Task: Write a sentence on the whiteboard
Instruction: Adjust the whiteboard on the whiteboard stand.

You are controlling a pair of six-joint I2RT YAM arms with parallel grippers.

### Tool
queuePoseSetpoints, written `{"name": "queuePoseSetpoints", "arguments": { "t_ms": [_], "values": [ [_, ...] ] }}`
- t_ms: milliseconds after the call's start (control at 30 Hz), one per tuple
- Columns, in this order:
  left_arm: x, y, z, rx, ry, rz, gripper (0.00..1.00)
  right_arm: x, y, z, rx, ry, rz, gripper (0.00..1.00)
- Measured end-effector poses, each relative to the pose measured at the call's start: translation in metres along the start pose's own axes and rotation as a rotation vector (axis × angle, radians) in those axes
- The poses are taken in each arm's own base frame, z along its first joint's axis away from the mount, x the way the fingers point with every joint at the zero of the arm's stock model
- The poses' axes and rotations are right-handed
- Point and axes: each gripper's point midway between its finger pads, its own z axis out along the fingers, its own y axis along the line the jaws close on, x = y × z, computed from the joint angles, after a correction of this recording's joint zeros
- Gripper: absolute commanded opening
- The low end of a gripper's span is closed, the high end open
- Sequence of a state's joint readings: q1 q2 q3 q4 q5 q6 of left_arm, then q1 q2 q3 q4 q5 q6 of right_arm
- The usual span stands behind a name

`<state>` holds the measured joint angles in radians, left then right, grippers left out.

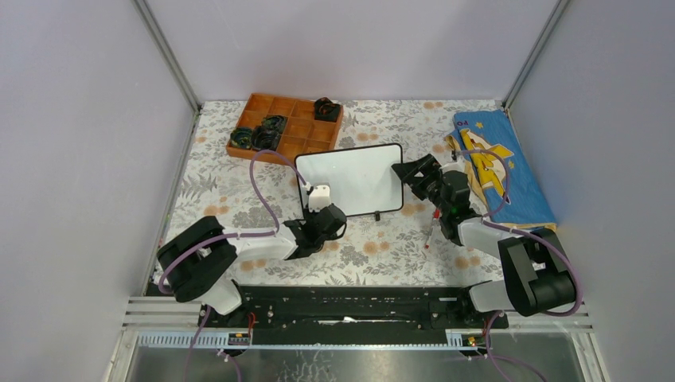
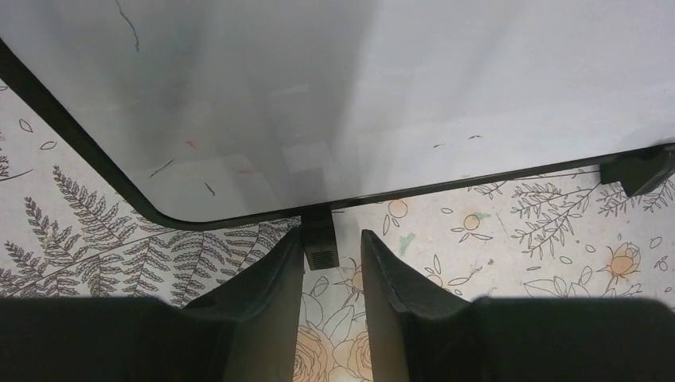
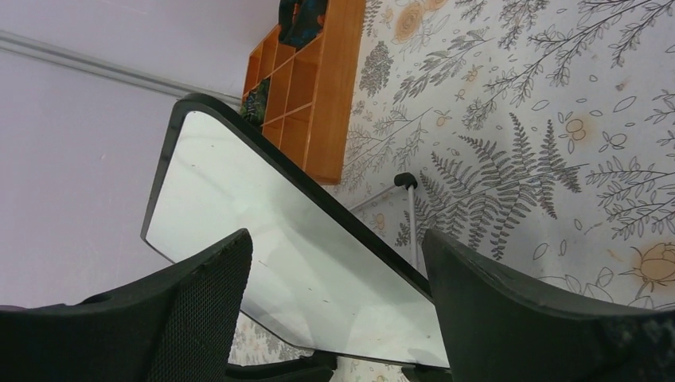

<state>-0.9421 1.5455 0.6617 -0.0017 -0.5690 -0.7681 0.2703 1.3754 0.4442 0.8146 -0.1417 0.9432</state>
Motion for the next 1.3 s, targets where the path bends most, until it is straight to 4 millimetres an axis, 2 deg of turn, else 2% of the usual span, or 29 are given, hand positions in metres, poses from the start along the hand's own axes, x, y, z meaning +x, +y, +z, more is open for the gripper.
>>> {"name": "queuePoseSetpoints", "arguments": {
  "t_ms": [267,700,967,1300],
  "values": [
    [0.001,0.001,0.001,-0.006,0.0,0.002,0.34,0.007,0.001,-0.002,-0.035,0.02,0.012,0.78],
    [0.002,0.002,0.002,-0.017,-0.004,0.01,0.31,0.017,-0.003,-0.002,-0.04,0.045,0.02,0.76],
    [0.002,0.003,0.002,-0.02,-0.007,0.013,0.31,0.027,0.001,-0.003,-0.054,0.068,0.014,0.76],
    [-0.002,-0.003,-0.005,0.001,-0.022,0.012,0.46,0.026,-0.002,-0.01,-0.018,0.065,0.0,0.84]
  ]
}}
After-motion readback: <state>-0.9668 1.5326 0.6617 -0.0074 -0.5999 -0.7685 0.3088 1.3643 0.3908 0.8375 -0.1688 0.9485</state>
